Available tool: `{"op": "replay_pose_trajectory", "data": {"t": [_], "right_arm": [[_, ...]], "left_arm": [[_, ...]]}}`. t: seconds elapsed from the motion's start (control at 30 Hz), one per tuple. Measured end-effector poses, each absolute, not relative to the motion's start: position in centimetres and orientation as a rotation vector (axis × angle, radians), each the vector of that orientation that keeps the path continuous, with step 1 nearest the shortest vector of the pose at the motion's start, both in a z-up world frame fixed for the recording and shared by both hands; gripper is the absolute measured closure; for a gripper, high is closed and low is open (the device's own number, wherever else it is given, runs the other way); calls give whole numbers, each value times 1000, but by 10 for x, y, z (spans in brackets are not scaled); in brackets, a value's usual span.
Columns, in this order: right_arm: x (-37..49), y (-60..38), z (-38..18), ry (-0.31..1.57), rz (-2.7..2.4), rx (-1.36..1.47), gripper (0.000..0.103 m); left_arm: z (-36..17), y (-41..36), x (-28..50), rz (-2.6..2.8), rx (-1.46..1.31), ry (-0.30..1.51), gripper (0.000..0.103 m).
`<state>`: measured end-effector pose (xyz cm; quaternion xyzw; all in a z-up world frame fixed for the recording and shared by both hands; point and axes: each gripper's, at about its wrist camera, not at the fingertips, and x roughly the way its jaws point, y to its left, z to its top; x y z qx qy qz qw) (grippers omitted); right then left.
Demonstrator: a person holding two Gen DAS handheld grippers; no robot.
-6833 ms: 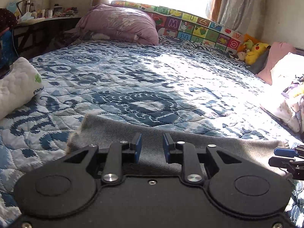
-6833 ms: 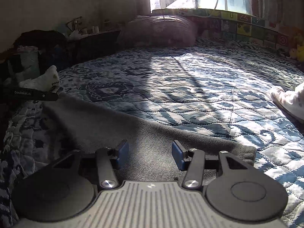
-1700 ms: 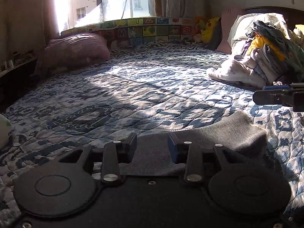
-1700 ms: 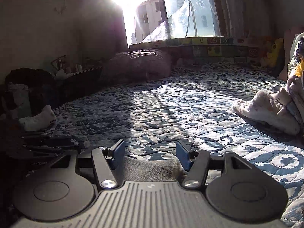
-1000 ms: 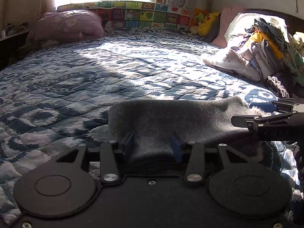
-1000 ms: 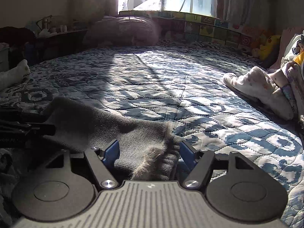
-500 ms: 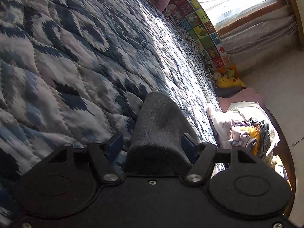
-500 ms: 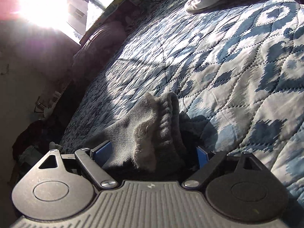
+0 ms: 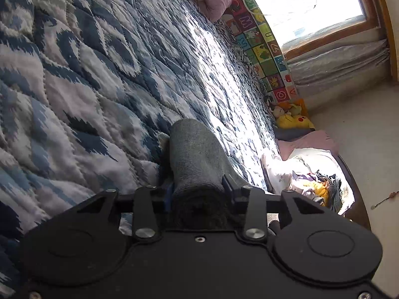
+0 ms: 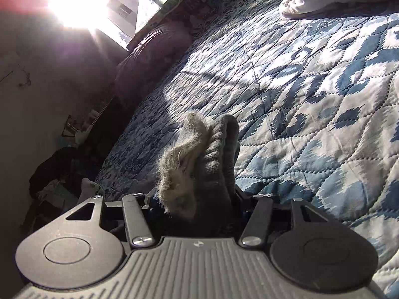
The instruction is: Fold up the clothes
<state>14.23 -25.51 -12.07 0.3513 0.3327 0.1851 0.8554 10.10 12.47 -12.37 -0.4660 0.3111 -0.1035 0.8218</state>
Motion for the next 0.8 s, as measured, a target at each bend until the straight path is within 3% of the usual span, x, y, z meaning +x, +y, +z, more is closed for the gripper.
{"op": "replay_pose_trajectory", "data": {"t": [0.33, 0.43, 0.47, 0.5, 0.57, 0.6, 0.67, 0.8], "right_arm": [[191, -101, -59, 707, 730, 668, 47], [201, -42, -62, 772, 741, 553, 41], [205, -23, -69, 821, 697, 472, 36], [210, -7, -80, 883, 641, 398, 35], [210, 7, -102, 972, 581, 363, 34], [206, 4, -109, 974, 596, 427, 33], [195, -2, -113, 946, 622, 512, 22], [195, -9, -121, 948, 624, 606, 21]], "left_arm": [[-66, 250, 14, -36, -1022, 377, 66], [-78, 282, -8, 50, -1024, 363, 63], [-90, 291, -12, 80, -1023, 414, 61], [-104, 300, -14, 112, -1027, 477, 52], [-133, 318, -23, 173, -1093, 580, 48], [-139, 323, -32, 152, -1133, 552, 48], [-150, 332, -48, 112, -1199, 501, 47], [-152, 335, -46, 78, -1203, 501, 45]]}}
